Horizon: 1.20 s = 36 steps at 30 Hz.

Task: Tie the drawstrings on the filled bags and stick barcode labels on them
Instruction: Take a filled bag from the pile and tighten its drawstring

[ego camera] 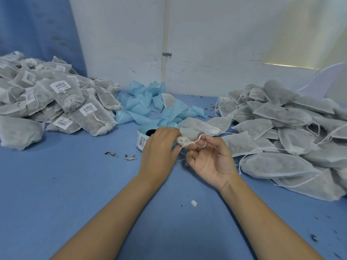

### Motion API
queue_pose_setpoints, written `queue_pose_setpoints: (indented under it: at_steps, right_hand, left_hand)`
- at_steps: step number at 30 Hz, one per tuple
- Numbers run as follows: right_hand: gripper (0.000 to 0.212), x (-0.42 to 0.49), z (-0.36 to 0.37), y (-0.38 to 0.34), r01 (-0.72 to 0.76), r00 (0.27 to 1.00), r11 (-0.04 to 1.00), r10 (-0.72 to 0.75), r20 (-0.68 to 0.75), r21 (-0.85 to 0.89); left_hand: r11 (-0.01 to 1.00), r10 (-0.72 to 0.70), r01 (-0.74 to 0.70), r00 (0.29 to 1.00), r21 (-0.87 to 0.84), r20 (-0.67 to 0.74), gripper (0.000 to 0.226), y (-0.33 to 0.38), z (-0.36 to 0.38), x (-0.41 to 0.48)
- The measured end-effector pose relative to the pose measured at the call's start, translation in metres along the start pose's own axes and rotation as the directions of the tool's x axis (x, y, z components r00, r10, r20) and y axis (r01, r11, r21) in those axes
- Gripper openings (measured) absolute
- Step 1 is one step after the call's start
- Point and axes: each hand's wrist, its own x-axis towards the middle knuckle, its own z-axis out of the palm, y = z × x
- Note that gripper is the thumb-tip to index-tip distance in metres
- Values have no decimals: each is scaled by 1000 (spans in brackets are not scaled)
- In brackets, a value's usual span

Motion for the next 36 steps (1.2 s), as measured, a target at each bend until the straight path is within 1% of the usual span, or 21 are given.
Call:
queue_pose_setpoints:
  at_steps: [2,4,7,10,12,14,17,20,21,24,26,28,29,31,33,34,36]
  right_hand:
    - [36,-1,-1,0,5,1000,1000,-5,-8,-12]
    - [34,-1,-1,2,16,999,999,-17,-30,-35]
    - [18,2,2,5,60,990,992,-74,-120,-112]
    - [9,6,4,11,146,942,940,-227,-247,-309]
    - [9,8,5,13,194,911,900,-313,-269,-391]
    - [16,8,4,13,214,895,883,-348,-278,-417]
    - [20,7,3,13,202,896,898,-330,-297,-390]
    - [19,7,2,15,195,892,908,-321,-317,-372]
    - [20,8,3,15,196,887,910,-323,-329,-365]
    - [22,9,2,13,215,866,924,-330,-375,-316]
    - [20,10,2,12,238,860,934,-331,-389,-267]
    - [19,10,2,12,249,865,940,-324,-384,-234]
    - [19,11,3,13,246,870,941,-320,-375,-232]
    - [19,11,4,16,235,882,940,-313,-352,-248]
    - [20,12,5,19,220,892,936,-307,-332,-274]
    - [20,12,5,21,208,896,932,-304,-324,-298]
    - [16,11,4,23,180,904,913,-300,-305,-366]
  left_hand:
    - [976,-140,134,990,-173,-25,20,3,-3,1]
    - [914,-267,236,963,-330,-50,23,7,-8,4]
    - [847,-357,253,922,-467,-150,32,14,-14,10]
    - [769,-449,267,872,-580,-194,38,17,-15,15]
    - [738,-491,283,848,-612,-199,40,17,-16,18]
    - [722,-508,291,839,-627,-196,33,15,-16,21]
    - [693,-536,325,829,-643,-159,27,11,-17,24]
    - [645,-539,373,841,-667,-50,29,10,-18,25]
    - [602,-542,388,841,-698,-1,31,9,-18,25]
    - [388,-539,401,829,-830,148,36,10,-15,23]
    - [329,-544,423,816,-844,197,46,12,-11,20]
    - [303,-546,440,807,-846,224,54,16,-5,18]
    - [308,-544,447,807,-840,230,57,19,-3,17]
    - [378,-563,472,800,-796,207,62,23,0,16]
    - [455,-593,475,792,-753,141,63,23,-1,16]
    - [477,-603,465,790,-746,107,60,22,-2,17]
    - [488,-620,455,781,-745,71,55,21,-5,18]
